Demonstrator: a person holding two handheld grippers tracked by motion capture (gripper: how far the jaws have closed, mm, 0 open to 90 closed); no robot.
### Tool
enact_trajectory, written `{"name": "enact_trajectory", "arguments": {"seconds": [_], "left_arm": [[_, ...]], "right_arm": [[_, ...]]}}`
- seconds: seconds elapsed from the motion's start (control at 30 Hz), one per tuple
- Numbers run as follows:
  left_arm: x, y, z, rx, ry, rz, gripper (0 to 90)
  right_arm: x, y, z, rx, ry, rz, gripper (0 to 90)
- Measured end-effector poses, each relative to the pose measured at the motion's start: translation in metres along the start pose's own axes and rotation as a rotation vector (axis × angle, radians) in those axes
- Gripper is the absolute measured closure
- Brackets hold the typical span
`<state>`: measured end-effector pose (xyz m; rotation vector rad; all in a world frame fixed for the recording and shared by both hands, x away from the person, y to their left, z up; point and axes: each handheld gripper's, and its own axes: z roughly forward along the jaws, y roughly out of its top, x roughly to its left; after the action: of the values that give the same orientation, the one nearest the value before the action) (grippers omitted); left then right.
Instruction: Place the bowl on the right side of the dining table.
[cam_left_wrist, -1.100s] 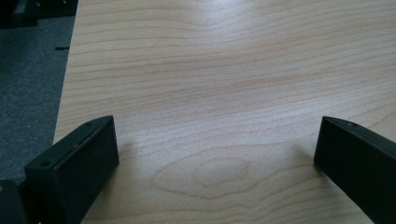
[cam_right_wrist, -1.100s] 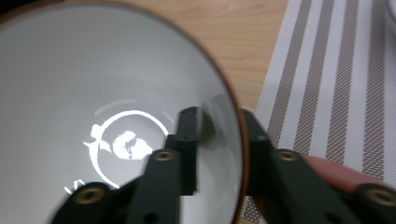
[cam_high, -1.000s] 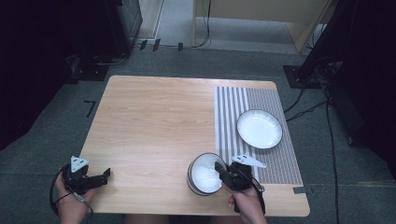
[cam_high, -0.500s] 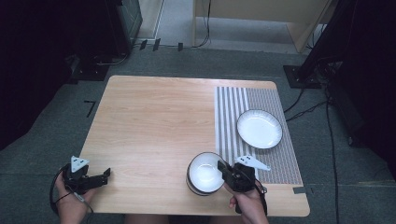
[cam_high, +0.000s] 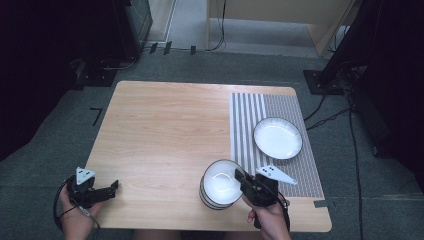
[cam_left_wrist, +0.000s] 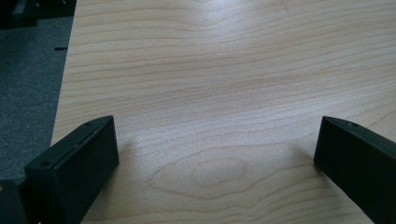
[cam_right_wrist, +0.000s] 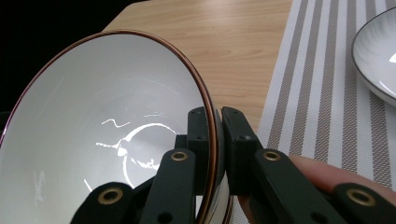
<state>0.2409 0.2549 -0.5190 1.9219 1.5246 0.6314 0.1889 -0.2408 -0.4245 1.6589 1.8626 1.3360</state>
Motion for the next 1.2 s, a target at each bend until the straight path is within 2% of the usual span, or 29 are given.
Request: {"name": "enact_trajectory", "arguments": {"seconds": [0.43, 0.73, 1.2], "left_arm": [[0.000, 0.000, 0.000, 0.000, 0.000, 0.000, 0.0], [0.000, 0.000, 0.000, 0.000, 0.000, 0.000, 0.0], [-0.001, 0.000, 0.000, 0.000, 0.005, -0.006, 0.0]], "right_arm": [[-0.013, 0.012, -0.016, -0.048, -0.029, 0.020, 83.6], [-0.023, 0.016, -0.021, -0.068, -0.066, 0.028, 83.6], [-0.043, 0.022, -0.027, -0.092, -0.100, 0.069, 83.6]]}}
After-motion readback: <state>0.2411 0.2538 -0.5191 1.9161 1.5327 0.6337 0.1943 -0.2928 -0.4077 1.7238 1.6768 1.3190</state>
